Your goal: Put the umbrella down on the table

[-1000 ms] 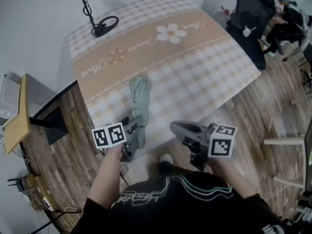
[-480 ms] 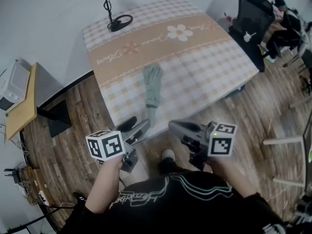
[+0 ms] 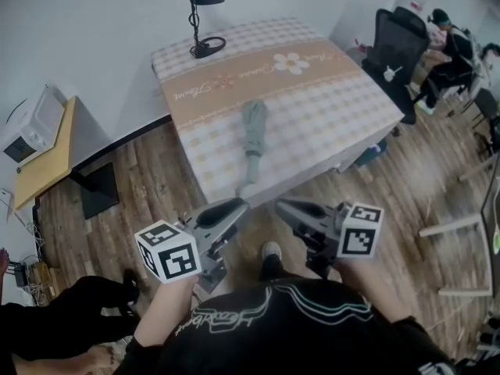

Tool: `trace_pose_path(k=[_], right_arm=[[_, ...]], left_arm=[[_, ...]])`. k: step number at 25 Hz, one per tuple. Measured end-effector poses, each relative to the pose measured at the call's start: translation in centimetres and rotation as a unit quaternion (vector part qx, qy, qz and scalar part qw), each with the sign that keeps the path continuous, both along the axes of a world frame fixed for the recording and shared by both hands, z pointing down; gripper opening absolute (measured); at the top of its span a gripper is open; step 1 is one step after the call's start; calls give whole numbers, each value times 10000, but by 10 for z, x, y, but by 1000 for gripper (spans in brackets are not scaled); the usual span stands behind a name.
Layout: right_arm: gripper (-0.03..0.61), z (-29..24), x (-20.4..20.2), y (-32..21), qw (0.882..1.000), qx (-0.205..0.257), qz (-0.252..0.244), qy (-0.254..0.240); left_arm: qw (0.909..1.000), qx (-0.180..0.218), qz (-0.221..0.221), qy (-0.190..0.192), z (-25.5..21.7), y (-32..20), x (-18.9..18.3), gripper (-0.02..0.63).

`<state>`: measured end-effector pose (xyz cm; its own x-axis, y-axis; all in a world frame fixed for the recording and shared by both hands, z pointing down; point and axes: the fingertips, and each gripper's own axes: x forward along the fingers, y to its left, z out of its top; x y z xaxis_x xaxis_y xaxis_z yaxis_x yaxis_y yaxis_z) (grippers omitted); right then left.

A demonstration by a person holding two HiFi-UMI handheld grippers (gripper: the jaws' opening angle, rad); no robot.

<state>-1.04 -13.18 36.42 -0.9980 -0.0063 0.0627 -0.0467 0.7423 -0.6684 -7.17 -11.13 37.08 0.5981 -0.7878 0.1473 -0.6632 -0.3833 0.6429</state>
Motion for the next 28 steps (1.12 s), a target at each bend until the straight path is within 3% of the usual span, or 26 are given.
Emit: trace_pose_path(k=[6,9,14,28], right_arm=[[12,-21,12,51,9996,177,12,-216],[12,-30,16,74,9991,160,-4,-392],[12,-35,24,104,9972,195,-42,-726],[11,-39,31,132,9968,408,-86,-686]], left_arm=[[9972,648,317,-207,-38,58,24,3],[9954,825,423,-252,-45,83,31,-3],[9947,876,490,-201,-41,113,40,-3],[9939,932,537,-243,-48,141,51,-3]])
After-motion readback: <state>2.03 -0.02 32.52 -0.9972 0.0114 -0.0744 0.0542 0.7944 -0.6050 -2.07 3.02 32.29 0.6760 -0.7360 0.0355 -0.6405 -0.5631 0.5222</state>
